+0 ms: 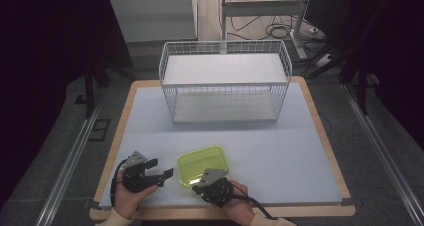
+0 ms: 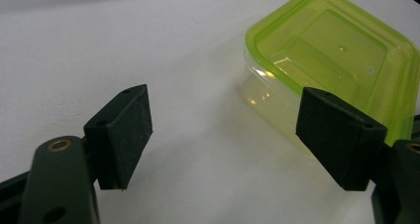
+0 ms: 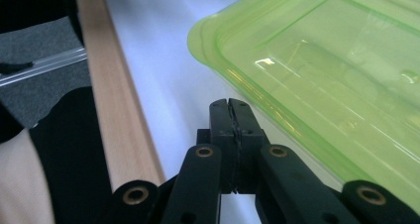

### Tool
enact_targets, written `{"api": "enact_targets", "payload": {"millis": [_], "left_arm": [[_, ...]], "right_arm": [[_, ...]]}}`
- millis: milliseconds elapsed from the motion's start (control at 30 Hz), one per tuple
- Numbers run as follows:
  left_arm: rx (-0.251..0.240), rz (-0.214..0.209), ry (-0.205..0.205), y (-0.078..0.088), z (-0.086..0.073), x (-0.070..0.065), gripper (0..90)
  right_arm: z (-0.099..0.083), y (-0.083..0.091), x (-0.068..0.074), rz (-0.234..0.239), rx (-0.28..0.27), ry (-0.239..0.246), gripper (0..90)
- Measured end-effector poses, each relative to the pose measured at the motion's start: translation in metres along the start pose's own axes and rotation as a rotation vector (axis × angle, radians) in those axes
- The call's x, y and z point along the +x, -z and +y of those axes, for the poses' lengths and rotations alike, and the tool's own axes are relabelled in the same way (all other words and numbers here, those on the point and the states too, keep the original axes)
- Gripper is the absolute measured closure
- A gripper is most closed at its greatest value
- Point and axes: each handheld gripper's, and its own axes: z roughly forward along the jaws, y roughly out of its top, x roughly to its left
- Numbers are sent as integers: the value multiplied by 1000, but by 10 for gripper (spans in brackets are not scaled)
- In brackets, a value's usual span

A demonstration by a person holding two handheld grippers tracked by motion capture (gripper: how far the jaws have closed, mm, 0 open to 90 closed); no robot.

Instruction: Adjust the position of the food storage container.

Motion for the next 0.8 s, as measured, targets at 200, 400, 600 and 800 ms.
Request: {"api": "enact_targets", "payload": {"millis": [200, 400, 600, 800], "left_arm": [[-2, 7, 6, 1, 0, 1, 218], [2, 7, 4, 0, 0, 2, 218], [1, 4, 4, 0, -1, 1, 218], [-3, -3, 15, 1, -1, 2, 217]], "right_arm": [[6, -14, 2, -43, -8, -26, 900], [11, -20, 1, -71, -21, -36, 900], [9, -16, 5, -33, -16, -40, 900], [4, 18, 6, 1, -56, -48, 900]]}}
